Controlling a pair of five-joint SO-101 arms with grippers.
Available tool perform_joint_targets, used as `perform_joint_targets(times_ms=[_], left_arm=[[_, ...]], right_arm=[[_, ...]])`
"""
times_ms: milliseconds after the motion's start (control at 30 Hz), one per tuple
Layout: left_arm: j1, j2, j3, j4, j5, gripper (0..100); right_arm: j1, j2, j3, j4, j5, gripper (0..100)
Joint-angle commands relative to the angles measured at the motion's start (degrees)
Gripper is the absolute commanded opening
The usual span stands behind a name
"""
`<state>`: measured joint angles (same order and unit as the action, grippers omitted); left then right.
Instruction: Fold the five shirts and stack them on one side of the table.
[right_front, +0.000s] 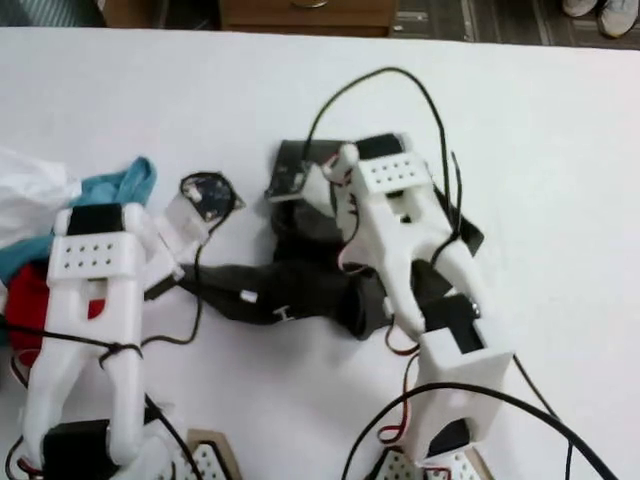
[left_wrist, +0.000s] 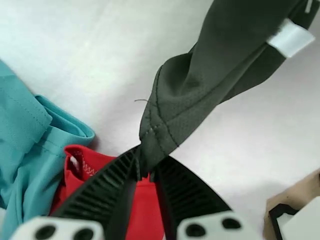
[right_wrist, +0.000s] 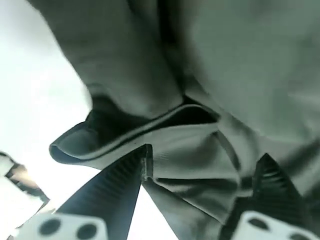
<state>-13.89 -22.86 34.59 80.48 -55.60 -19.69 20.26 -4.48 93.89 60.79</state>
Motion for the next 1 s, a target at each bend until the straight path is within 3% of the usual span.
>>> perform_joint_targets(times_ms=[0,400,733,967], left_arm=[[-0.44,-1.93,-0.31,0.26,-0.09,2],[-0.44,-1.93,-0.31,0.26,-0.09,2],[-0.44,-1.93,-0.31,0.26,-0.18,2],[-0.35,-1.93,-0.31,0.26,-0.18,2]], right_arm=[[-0.75,-1.19,4.57,-4.62,-2.29,32.3],[-3.38,-11.47,17.23,-22.29,-23.38,32.3],[-4.7,-9.01,19.25,-21.58,-23.38,32.0],[-4.62,-7.69,18.9,-24.04,-33.05,16.9]])
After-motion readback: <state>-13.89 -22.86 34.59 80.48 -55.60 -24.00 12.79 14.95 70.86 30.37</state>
